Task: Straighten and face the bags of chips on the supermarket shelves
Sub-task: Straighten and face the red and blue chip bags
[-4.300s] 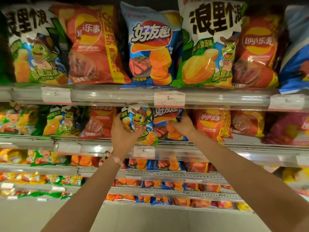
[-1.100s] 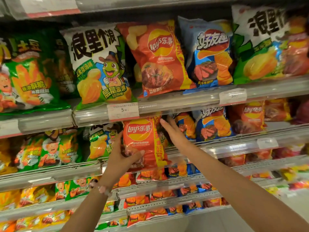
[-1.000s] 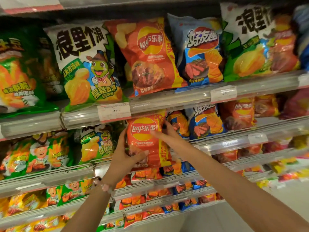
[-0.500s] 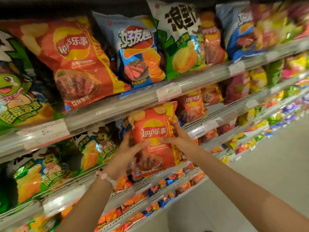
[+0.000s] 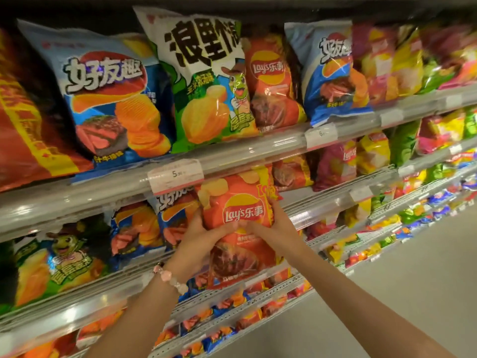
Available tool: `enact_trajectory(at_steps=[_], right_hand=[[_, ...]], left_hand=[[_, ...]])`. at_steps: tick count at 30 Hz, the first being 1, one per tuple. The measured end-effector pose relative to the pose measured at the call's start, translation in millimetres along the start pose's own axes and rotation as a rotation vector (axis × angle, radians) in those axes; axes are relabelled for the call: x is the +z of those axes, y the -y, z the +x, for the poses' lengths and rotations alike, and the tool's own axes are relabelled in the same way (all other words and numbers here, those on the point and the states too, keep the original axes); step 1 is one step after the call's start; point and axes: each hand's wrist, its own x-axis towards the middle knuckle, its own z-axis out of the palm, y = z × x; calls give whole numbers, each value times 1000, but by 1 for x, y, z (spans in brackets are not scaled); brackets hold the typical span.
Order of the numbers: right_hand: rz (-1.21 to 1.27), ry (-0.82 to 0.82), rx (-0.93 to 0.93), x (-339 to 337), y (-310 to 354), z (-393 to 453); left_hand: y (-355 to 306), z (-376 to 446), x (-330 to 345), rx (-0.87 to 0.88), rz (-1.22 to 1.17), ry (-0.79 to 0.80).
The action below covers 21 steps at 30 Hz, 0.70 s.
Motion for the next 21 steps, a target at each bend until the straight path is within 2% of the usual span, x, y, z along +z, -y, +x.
enact_trajectory(at_steps=[6, 8, 11, 16, 18, 21], right_hand=[[92, 66, 24, -81, -17, 39], [102, 41, 20, -110, -19, 56], [82, -22, -41, -147, -19, 89], [63, -51, -144, -171, -18, 138], [66, -56, -171, -171, -20, 153], [77, -43, -168, -170, -28, 169]], left_hand=[[12, 32, 63, 15, 138, -9], [11, 37, 79, 81, 330, -51], [3, 41, 96, 282, 710, -177], [-23, 48, 125, 986, 1240, -419], [-33, 55, 131, 1059, 1381, -514], [-42, 62, 133, 965, 1529, -550]])
